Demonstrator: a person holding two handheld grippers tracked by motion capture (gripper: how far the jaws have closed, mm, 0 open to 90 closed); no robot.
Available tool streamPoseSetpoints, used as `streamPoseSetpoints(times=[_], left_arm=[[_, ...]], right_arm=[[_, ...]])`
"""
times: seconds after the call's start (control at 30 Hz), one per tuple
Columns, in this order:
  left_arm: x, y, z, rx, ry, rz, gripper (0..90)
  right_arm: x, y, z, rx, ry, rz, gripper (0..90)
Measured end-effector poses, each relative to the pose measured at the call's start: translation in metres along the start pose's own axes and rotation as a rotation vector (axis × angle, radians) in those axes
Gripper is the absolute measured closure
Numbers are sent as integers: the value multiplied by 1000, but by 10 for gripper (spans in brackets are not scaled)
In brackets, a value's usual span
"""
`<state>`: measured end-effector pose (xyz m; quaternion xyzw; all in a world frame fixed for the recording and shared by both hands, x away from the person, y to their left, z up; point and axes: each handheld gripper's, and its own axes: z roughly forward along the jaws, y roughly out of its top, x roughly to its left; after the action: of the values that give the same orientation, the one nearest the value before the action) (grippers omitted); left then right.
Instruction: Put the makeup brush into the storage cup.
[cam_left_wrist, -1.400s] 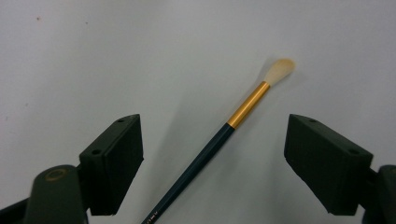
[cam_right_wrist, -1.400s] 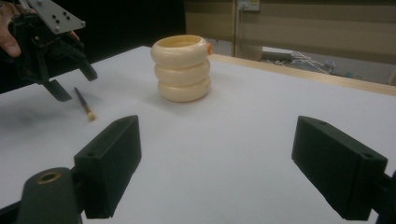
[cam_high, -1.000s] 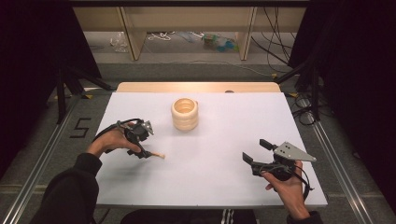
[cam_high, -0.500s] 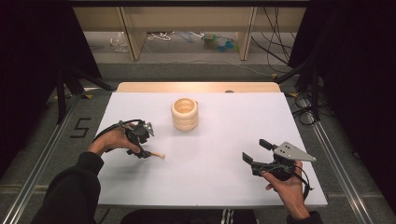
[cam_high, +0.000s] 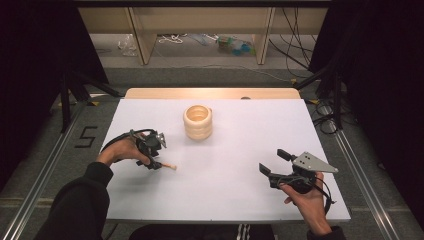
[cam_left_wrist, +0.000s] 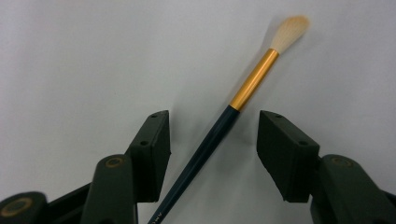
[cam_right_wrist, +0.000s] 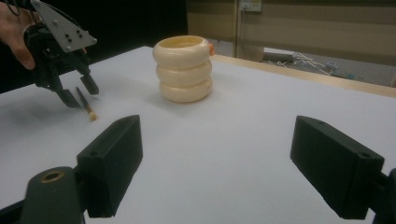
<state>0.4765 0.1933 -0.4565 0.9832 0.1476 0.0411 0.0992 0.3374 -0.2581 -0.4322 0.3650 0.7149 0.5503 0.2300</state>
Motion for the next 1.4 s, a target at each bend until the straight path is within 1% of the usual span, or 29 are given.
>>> streamPoseSetpoints(times=[0.1,0.17,0.2,0.27,0.33,0.43,0.53,0.6,0.73,0.77,0.8,0.87,0.9,0.93,0.97,1.0,1.07,1.2,1.27,1.33,1.37,1.4], left_arm=[[0,0,0,-3,-7,3,483],[1,0,1,10,-3,11,498],[1,0,1,14,0,8,502],[1,0,2,16,-6,9,531],[1,0,2,12,-5,13,543],[1,1,4,18,-12,15,567],[2,1,4,21,-31,10,597],[3,0,4,19,-40,0,608],[4,1,4,22,-47,-13,617],[5,1,4,27,-48,-2,619],[5,2,4,33,-48,-5,624],[4,4,4,51,-43,3,633],[3,5,4,56,-45,1,643],[3,6,4,63,-46,7,656],[4,6,4,67,-47,14,670],[3,6,3,70,-45,31,693],[3,6,3,71,-46,26,742],[4,6,4,74,-49,7,765],[4,7,4,84,-47,-7,777],[4,8,4,93,-42,-29,785],[4,9,4,100,-47,-45,790],[4,10,4,105,-44,-48,795]], right_arm=[[0,0,0,2,0,0,178],[0,0,0,1,0,1,179],[0,0,0,1,0,1,179],[0,0,0,1,0,2,179],[0,0,0,1,0,1,180],[0,0,0,2,1,3,181],[1,0,0,2,3,1,182],[1,0,0,4,3,0,182],[1,0,0,2,4,0,183],[1,0,0,2,5,0,183],[1,0,0,2,6,0,183],[1,0,0,4,-4,-9,184],[1,0,0,2,1,-6,184],[1,0,0,1,8,-2,185],[1,0,0,2,2,-4,185],[1,0,0,1,7,-2,185],[1,0,0,2,6,-2,185],[1,0,0,6,-3,-9,186],[1,0,0,4,-3,-12,187],[1,0,0,8,1,-6,187],[1,0,0,7,0,-7,187],[1,0,0,3,-3,-11,187]])
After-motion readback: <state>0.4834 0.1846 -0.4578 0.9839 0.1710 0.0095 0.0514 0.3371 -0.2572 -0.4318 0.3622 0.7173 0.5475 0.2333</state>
